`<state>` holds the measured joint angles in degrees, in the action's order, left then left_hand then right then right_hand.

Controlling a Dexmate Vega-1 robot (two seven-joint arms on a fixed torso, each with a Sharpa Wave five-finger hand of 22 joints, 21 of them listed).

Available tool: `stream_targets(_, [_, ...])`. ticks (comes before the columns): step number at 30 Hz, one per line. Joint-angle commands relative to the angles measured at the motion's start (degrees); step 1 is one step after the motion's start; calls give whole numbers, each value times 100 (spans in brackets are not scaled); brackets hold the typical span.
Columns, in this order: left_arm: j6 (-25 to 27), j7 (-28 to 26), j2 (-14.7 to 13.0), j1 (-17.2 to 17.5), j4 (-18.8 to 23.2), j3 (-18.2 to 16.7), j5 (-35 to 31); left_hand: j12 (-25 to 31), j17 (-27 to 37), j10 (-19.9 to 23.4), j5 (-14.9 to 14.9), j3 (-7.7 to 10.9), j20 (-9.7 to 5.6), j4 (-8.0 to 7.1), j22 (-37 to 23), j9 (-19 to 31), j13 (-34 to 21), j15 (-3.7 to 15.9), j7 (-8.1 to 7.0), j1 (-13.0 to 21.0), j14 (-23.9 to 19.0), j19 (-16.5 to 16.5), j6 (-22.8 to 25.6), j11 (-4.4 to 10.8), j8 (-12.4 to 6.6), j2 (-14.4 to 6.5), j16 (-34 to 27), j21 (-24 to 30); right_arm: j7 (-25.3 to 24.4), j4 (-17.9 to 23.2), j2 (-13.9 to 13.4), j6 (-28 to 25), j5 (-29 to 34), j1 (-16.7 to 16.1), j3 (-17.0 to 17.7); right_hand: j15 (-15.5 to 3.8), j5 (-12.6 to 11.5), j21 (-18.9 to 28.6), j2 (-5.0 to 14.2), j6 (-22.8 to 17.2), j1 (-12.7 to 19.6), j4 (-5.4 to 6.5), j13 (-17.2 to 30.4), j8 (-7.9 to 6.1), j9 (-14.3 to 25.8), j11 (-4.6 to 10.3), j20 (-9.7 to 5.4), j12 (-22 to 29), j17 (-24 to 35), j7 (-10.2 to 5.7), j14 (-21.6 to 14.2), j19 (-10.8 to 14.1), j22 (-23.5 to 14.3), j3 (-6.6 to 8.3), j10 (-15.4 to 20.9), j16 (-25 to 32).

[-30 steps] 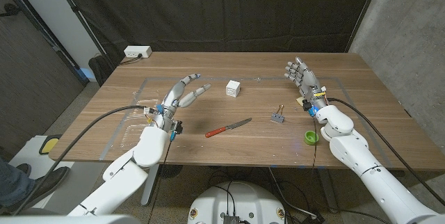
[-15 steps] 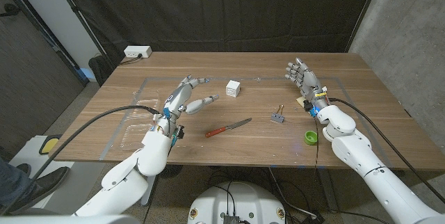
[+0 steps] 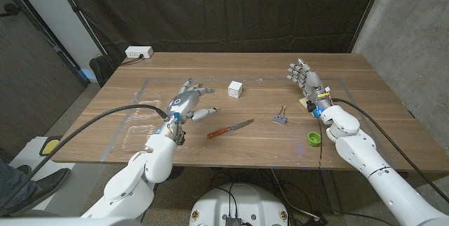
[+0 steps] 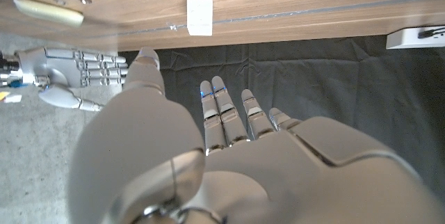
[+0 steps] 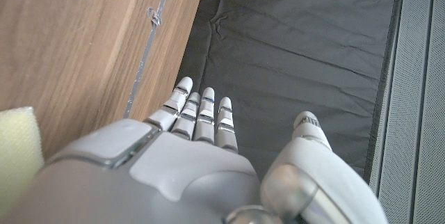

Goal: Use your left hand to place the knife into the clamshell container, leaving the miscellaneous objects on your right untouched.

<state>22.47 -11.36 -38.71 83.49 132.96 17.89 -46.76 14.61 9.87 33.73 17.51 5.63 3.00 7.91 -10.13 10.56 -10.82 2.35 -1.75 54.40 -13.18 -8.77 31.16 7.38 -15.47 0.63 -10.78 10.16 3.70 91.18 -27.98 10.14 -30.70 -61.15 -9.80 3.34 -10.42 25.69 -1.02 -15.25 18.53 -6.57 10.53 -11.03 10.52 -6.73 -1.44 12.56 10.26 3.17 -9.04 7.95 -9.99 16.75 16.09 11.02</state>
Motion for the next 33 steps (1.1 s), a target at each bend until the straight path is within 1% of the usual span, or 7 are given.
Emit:
stream_targets(1, [899,985,-176,-291,378,475,-1054,7,25,200,-25,-7,58,-2,-25,38,-36,6,54,96,-14,-181,181,-20,-33,-9,-27,22,48,-32,12,-24,-25,11,-27,18,-50,-13,10,-9,28,-1,16,-12,28,-14,1,6,23,-31,-28,60,-14,-20,49,4])
stream_targets(6, [1185,1335,-132,-426,383,714,-1570,3,36,386,-38,22,217,-3,-32,48,-40,-134,155,198,-214,-305,343,-57,-47,-60,-100,43,20,-8,29,-8,-25,-24,-19,18,-51,-23,13,-11,28,-2,17,-13,29,-12,4,6,23,-32,-28,55,-14,-22,49,3])
stream_targets(11, [1412,2051,-104,-638,397,847,-1860,-21,46,491,-60,54,329,-7,-37,59,-51,-211,142,288,-190,-571,382,-58,-22,-119,-76,2,-31,40,33,-17,-19,-68,-6,27,-51,-41,16,-11,28,-3,17,-13,29,-8,15,3,23,-32,-30,44,-15,-26,45,3])
stream_targets(20, [1421,2746,-11,-877,311,1032,-2173,-70,64,537,-110,85,410,-31,-43,70,-73,-264,190,359,-44,-959,374,-70,30,-199,-36,-8,-84,108,33,-39,2,-116,-12,25,-51,-59,15,-14,26,-5,18,-13,29,-20,18,3,23,-34,-28,45,-16,-33,48,2])
stream_targets(22, [1385,2856,7,-902,302,1039,-2127,-63,65,583,-121,94,423,-30,-43,72,-77,-267,200,382,-40,-969,321,-116,59,-215,-39,9,-90,121,28,-54,6,-120,-17,25,-51,-64,17,-11,25,-5,18,-12,29,-16,20,2,23,-34,-28,44,-16,-34,47,2])
stream_targets(28, [1421,3075,94,-972,218,1156,-2322,102,69,1093,-210,138,488,-39,-39,76,-147,-224,307,481,-192,-889,173,46,164,-299,-105,107,-94,143,29,-45,11,-146,-21,28,-52,-77,21,-11,28,-7,18,-12,30,-11,23,2,23,-36,-28,38,-16,-36,50,1])
stream_targets(33, [1404,3071,157,-968,159,1205,-2420,76,65,1060,-245,143,486,-31,-38,74,-170,-195,329,518,-222,-832,160,68,187,-296,-105,136,-109,153,37,-42,-1,-182,-15,18,-52,-90,21,-10,29,-9,19,-12,30,-2,26,0,22,-42,-31,39,-17,-39,48,1])
